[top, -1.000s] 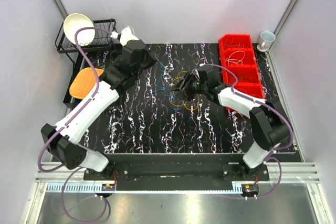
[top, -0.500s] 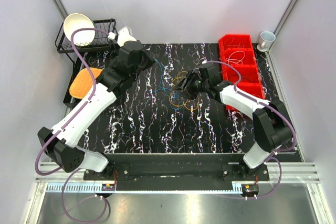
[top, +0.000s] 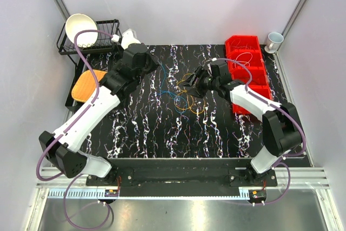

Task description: Untangle the cables

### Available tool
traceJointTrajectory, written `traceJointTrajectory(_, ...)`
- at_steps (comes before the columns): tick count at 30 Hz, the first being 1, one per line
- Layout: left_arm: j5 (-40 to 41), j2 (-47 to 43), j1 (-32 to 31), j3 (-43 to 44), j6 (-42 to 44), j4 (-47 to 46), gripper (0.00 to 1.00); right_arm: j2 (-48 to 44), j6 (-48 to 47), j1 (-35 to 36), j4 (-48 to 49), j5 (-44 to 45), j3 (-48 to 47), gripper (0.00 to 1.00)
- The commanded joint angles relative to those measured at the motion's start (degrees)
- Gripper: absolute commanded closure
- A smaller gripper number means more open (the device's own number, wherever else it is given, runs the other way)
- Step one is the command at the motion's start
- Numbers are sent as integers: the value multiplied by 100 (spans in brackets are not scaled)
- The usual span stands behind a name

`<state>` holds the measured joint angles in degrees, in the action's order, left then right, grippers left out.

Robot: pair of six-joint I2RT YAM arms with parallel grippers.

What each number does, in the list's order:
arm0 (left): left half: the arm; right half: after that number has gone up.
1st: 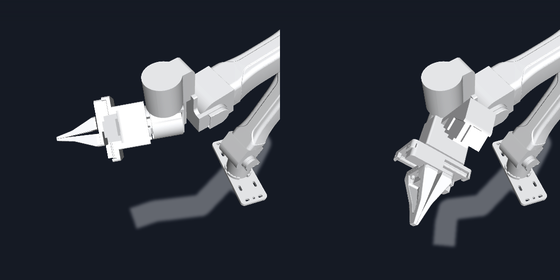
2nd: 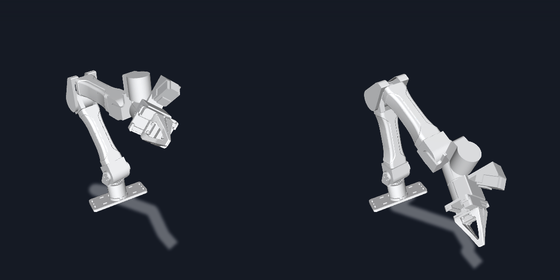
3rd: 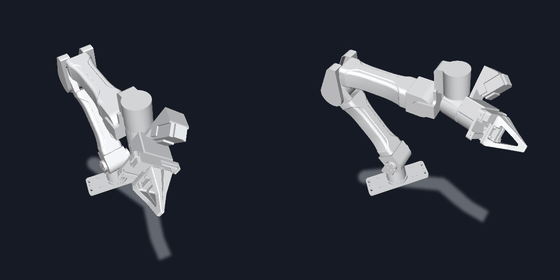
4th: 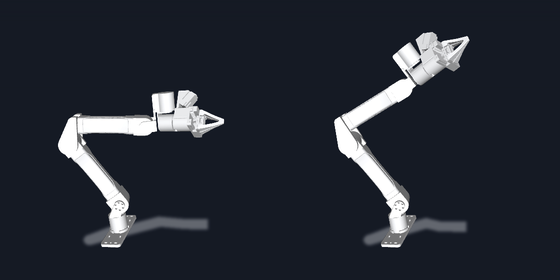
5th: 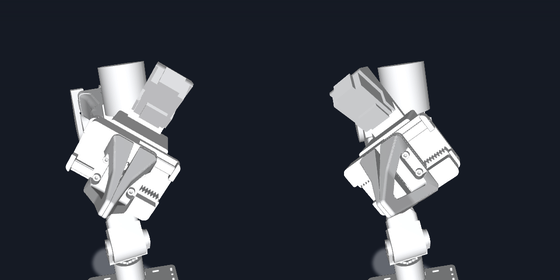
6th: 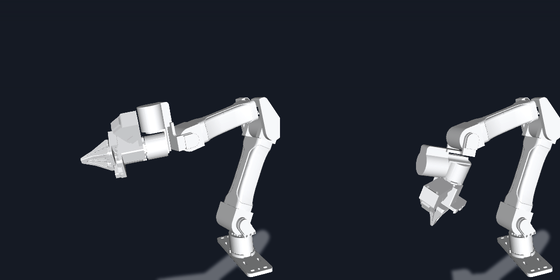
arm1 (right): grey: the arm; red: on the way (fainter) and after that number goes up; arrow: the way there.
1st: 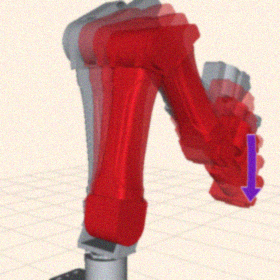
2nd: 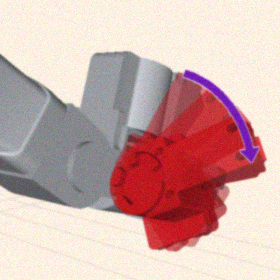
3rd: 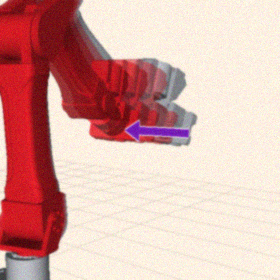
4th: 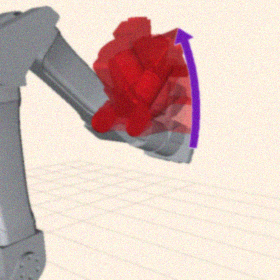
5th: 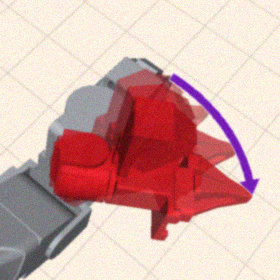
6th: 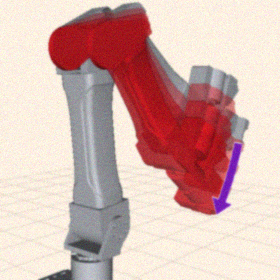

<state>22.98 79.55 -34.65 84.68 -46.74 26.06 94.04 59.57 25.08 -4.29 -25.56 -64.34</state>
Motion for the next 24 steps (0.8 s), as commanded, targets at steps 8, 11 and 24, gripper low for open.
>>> traceJointTrajectory(8, 40, -89, 29, 13, 7, -233, 100, -123, 459, 67, 789, -458, 536, 35)
traceJointTrajectory(11, -13, -71, 29, 13, -54, -233, 100, -70, 555, 146, 956, -494, 589, 36)
traceJointTrajectory(24, -57, -27, 29, 13, -116, -242, 100, 176, 670, 401, 1150, -415, 562, 36)
